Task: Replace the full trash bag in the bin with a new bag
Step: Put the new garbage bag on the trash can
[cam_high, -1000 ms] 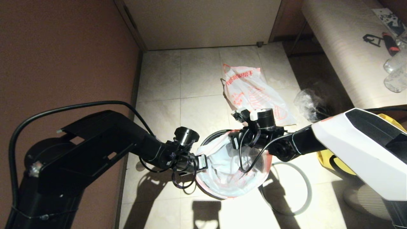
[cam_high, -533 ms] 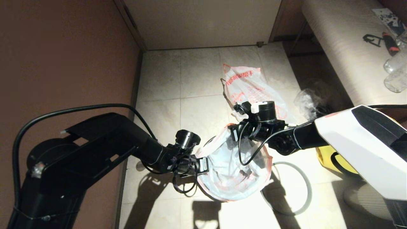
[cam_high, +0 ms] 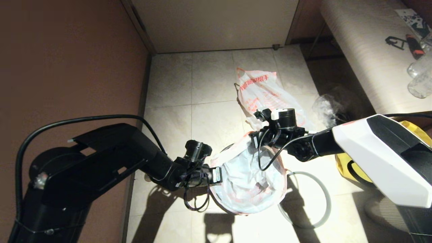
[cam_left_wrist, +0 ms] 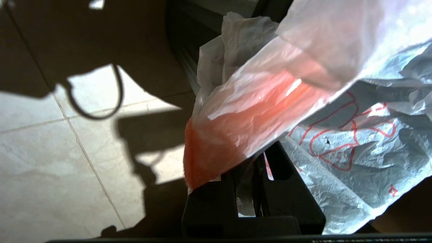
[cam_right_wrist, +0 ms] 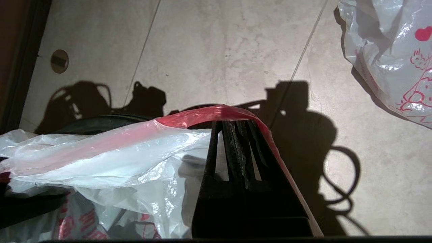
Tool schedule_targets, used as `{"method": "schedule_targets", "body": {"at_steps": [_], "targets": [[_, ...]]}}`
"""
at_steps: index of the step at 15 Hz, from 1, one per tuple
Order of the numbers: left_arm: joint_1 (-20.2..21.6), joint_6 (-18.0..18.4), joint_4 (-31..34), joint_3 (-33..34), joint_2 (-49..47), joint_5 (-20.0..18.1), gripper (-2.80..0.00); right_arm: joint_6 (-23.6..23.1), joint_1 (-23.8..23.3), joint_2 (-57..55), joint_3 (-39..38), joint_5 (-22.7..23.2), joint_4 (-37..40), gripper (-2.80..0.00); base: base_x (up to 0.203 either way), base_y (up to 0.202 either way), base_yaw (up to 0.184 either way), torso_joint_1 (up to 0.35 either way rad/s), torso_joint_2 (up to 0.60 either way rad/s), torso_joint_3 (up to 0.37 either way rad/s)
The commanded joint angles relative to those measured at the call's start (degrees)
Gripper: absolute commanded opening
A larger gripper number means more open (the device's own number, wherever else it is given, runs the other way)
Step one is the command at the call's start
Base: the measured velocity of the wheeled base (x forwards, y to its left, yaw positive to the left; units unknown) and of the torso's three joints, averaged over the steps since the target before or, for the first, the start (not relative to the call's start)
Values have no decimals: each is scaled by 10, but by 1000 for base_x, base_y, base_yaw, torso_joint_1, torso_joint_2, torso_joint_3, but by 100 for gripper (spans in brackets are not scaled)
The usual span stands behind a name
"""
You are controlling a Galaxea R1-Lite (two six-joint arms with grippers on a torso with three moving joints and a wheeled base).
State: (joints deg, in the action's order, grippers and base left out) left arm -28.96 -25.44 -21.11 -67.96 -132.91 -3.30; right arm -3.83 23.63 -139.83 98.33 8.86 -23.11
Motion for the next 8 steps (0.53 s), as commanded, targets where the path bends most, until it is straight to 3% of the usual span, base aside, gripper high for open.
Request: {"method": "schedule_targets", "body": {"at_steps": [1, 5, 8], "targets": [[0, 0, -16, 9, 0, 0, -280, -1, -3, -9, 7, 0, 0, -280, 0, 0, 0, 0, 0, 0], [0, 0, -17, 11, 2, 0, -280, -4, -3, 8, -28, -43, 7, -280, 0, 0, 0, 0, 0, 0], [0, 0, -17, 12, 2, 0, -280, -44, -11, -8, -22, -61, 46, -280, 0, 0, 0, 0, 0, 0]]}}
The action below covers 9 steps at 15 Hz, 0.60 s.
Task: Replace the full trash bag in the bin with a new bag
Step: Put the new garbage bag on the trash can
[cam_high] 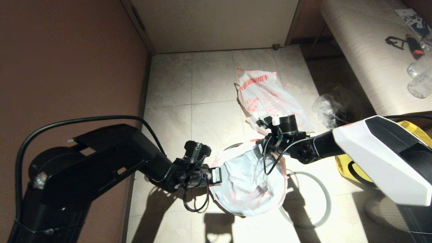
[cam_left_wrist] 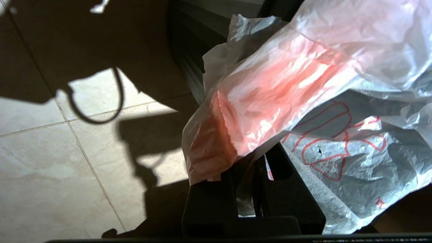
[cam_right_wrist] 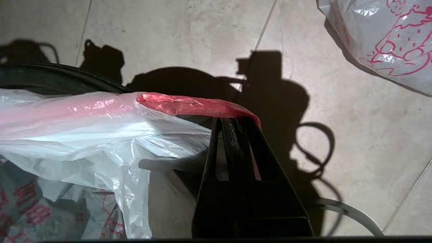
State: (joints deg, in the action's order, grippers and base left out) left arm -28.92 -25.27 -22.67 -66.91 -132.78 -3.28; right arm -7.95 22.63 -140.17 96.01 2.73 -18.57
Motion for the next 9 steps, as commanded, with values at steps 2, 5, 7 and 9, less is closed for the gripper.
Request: {"method": "schedule_targets", "body": {"at_steps": [2, 5, 7, 9], "targets": [[-1, -1, -2, 6, 4, -4, -280, -2, -1, -7, 26, -3, 3, -280, 0, 0, 0, 0, 0, 0], [-4, 23, -2, 11, 2, -8, -280, 5, 1, 1, 57, -4, 19, -280, 0, 0, 0, 0, 0, 0], [-4, 23, -2, 9, 1, -8, -280, 20, 11, 30, 39, -3, 22, -280, 0, 0, 0, 0, 0, 0], [-4, 22, -2, 10, 2, -8, -280, 32, 24, 66, -38, 0, 22, -280, 0, 0, 0, 0, 0, 0]]}}
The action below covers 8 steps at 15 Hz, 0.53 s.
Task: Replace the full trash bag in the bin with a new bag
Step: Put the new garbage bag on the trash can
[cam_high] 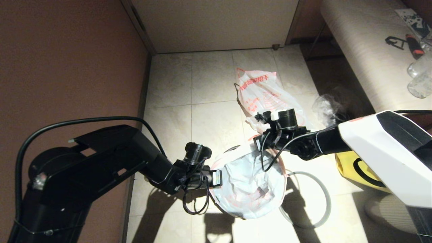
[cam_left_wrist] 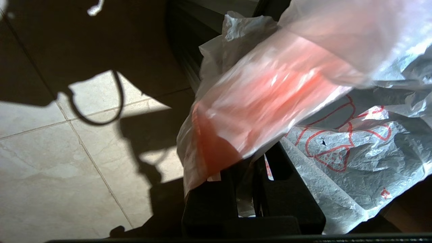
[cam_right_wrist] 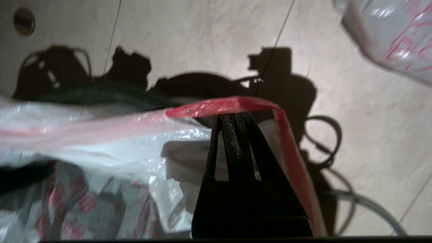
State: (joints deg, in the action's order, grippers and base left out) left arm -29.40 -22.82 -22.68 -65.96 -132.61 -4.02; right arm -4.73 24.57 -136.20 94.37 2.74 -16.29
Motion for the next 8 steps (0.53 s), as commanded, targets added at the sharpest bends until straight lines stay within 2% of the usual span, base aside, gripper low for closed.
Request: {"method": "schedule_targets", "body": {"at_steps": [1, 4, 8], "targets": [[0, -2, -2, 1, 2, -1, -280, 1, 12, 38, -57, 6, -3, -280, 0, 0, 0, 0, 0, 0], [0, -2, -3, 3, 3, -2, -280, 5, 41, 49, -89, 29, -6, -280, 0, 0, 0, 0, 0, 0], [0, -2, -3, 2, 3, -2, -280, 5, 56, 46, -111, 41, -14, -280, 0, 0, 0, 0, 0, 0]]}}
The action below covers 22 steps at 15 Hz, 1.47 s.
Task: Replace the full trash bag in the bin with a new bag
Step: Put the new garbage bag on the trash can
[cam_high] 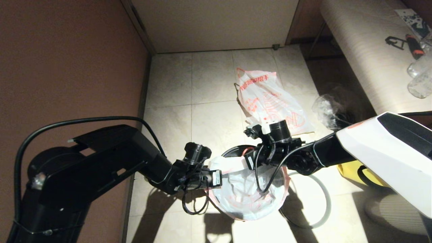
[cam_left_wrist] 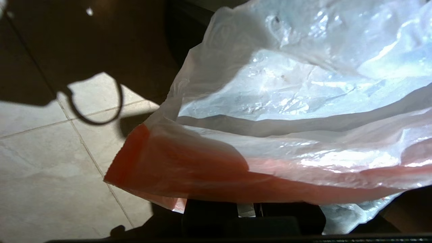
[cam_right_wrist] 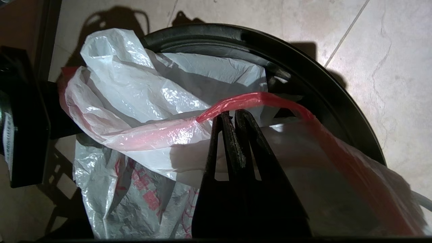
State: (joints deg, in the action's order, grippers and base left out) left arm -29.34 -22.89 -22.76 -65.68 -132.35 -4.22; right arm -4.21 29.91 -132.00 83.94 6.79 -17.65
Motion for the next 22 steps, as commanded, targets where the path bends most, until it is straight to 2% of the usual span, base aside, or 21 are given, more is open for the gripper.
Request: {"method": "schedule_targets", "body": {"at_steps": [1, 3, 5, 7, 10, 13, 16, 22], "targets": [[0, -1, -2, -1, 0, 0, -280, 0, 0, 4, -7, 1, -14, -280, 0, 0, 0, 0, 0, 0], [0, -1, -2, -1, 0, 1, -280, 2, -21, 19, -3, 1, -57, -280, 0, 0, 0, 0, 0, 0], [0, 0, -2, -1, -2, 1, -280, 3, -43, 33, 1, 1, -60, -280, 0, 0, 0, 0, 0, 0], [0, 0, -2, -1, -2, 2, -280, 33, -52, 43, 1, 4, -56, -280, 0, 0, 0, 0, 0, 0], [0, 0, -2, -1, -3, 2, -280, 39, -52, 70, -6, 43, 35, -280, 0, 0, 0, 0, 0, 0], [0, 0, -2, -1, -3, 2, -280, 37, -30, 83, -48, 80, 45, -280, 0, 0, 0, 0, 0, 0], [0, 0, -2, -1, -2, 2, -280, 24, -23, 43, -43, 93, 42, -280, 0, 0, 0, 0, 0, 0], [0, 0, -7, 2, 0, 0, -280, 14, -17, -71, 56, 90, 40, -280, 0, 0, 0, 0, 0, 0]]}}
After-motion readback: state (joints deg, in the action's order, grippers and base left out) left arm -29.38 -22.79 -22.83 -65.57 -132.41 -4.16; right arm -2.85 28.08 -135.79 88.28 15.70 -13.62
